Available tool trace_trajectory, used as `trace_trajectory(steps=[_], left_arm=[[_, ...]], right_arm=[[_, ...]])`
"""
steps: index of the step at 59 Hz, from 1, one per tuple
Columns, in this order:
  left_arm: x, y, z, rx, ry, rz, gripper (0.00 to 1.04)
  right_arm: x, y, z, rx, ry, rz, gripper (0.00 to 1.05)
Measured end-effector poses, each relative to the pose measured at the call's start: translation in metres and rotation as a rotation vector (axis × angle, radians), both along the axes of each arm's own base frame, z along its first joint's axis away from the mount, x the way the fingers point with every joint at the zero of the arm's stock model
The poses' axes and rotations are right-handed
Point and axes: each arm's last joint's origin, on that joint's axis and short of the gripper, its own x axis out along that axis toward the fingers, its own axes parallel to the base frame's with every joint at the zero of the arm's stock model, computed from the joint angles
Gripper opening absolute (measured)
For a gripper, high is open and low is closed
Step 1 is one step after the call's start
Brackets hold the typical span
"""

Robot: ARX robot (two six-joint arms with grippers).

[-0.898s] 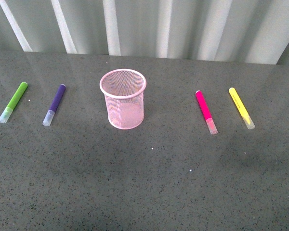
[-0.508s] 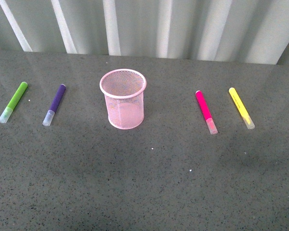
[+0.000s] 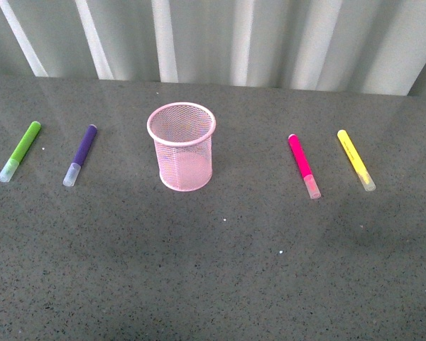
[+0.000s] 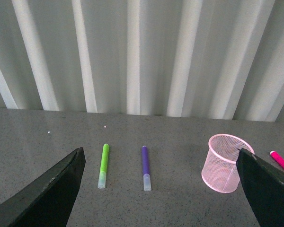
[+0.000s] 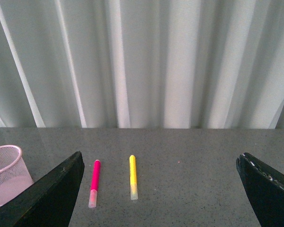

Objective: Insert purple and pink pens into pink cup

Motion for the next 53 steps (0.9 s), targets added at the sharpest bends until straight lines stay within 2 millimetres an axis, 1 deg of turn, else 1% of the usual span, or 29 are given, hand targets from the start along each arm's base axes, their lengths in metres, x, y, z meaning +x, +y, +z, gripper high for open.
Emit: trace_trajectory(steps=[13,15,18,22,25,28,30,31,33,34,36,37,40,44,45,47,53], left_arm=[[0.0,0.0,0.0,0.0,0.0,0.0,0.98],[0.001,0.0,-0.001,-0.013,0.022,0.019,0.98],[0.005,0.005,-0.005,-0.13,0.174,0.117,0.98],[0.017,0.012,-0.009,-0.245,0.233,0.172,0.98],[0.033,0.019,-0.003,-0.311,0.23,0.165,0.98],[0.049,0.023,0.009,-0.315,0.207,0.135,0.98],[0.065,0.027,0.019,-0.314,0.192,0.096,0.98],[0.07,0.027,0.021,-0.314,0.195,0.086,0.98],[0.088,0.03,0.028,-0.308,0.227,0.06,0.98],[0.093,0.031,0.03,-0.303,0.234,0.06,0.98],[0.113,0.034,0.034,-0.279,0.263,0.063,0.98],[0.119,0.034,0.034,-0.27,0.274,0.064,0.98],[0.148,0.035,0.032,-0.219,0.365,0.058,0.98],[0.183,0.031,0.028,-0.156,0.476,0.024,0.98],[0.186,0.03,0.028,-0.149,0.487,0.018,0.98],[0.202,0.027,0.029,-0.12,0.527,-0.005,0.98],[0.234,0.02,0.035,-0.075,0.601,-0.033,0.98]], right_arm=[[0.0,0.0,0.0,0.0,0.0,0.0,0.98],[0.0,0.0,0.0,0.0,0.0,0.0,0.98],[0.0,0.0,0.0,0.0,0.0,0.0,0.98],[0.0,0.0,0.0,0.0,0.0,0.0,0.98],[0.0,0.0,0.0,0.0,0.0,-0.001,0.98],[0.0,0.0,0.0,0.0,0.0,0.0,0.98],[0.0,0.0,0.0,0.0,0.0,0.0,0.98],[0.0,0.0,0.0,0.0,0.0,0.0,0.98],[0.0,0.0,0.0,0.0,0.0,0.0,0.98],[0.0,0.0,0.0,0.0,0.0,0.0,0.98],[0.0,0.0,0.0,0.0,0.0,0.0,0.98],[0.0,0.0,0.0,0.0,0.0,0.0,0.98],[0.0,0.0,0.0,0.0,0.0,0.0,0.98],[0.0,0.0,0.0,0.0,0.0,0.0,0.98],[0.0,0.0,0.0,0.0,0.0,0.0,0.98],[0.0,0.0,0.0,0.0,0.0,0.0,0.98],[0.0,0.0,0.0,0.0,0.0,0.0,0.98]])
